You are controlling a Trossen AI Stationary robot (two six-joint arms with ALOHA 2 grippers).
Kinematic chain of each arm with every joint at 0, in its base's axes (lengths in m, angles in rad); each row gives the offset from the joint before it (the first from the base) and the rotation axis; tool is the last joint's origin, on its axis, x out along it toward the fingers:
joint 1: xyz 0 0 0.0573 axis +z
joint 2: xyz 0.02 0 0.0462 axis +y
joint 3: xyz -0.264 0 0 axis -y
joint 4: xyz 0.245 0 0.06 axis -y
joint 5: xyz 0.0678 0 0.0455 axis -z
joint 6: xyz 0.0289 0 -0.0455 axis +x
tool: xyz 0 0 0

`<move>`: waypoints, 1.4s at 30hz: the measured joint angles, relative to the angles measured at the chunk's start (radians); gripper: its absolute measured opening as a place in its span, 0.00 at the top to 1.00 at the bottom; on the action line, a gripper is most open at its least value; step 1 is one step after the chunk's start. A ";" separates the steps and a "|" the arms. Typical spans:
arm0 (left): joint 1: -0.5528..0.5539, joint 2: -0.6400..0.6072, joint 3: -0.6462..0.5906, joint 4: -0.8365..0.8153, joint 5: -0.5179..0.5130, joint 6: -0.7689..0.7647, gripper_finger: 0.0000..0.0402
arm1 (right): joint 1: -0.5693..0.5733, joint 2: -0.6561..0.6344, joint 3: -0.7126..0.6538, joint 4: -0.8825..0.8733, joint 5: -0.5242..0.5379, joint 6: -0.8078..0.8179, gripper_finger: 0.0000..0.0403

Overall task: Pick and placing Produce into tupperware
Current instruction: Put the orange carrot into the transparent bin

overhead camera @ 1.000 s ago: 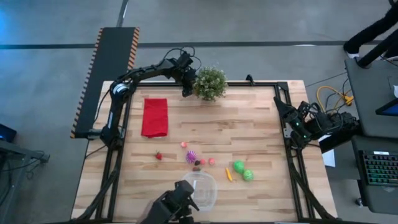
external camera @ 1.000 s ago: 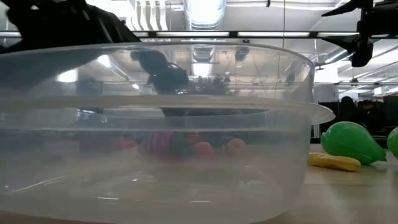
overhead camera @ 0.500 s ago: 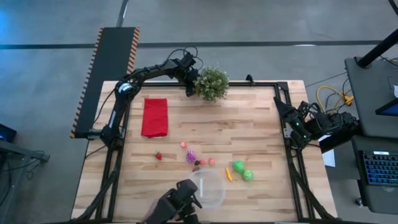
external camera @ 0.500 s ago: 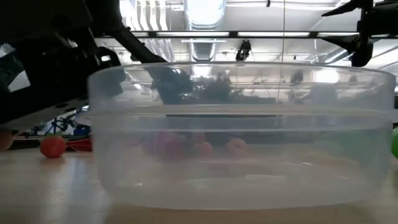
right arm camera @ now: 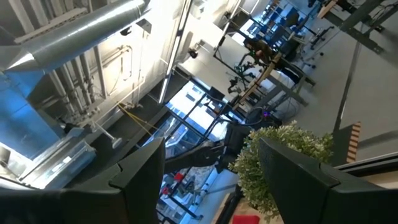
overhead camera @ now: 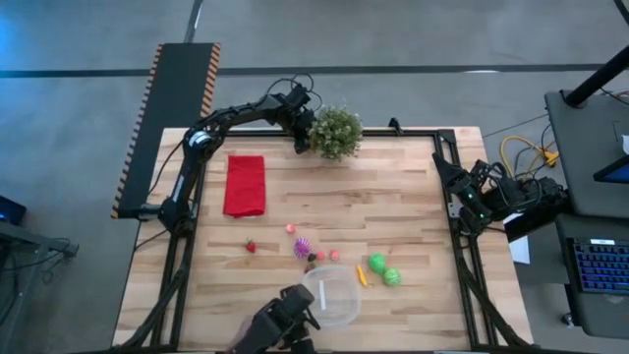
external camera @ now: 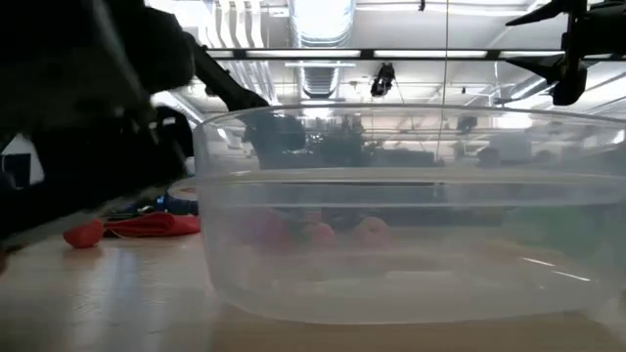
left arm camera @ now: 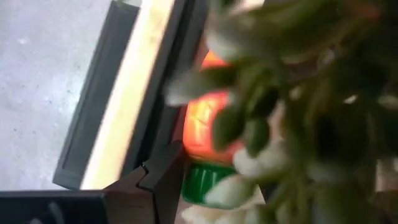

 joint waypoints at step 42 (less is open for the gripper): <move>-0.026 -0.306 -0.158 -0.206 -0.080 -0.078 0.69 | 0.000 -0.001 0.000 -0.004 0.000 -0.003 0.38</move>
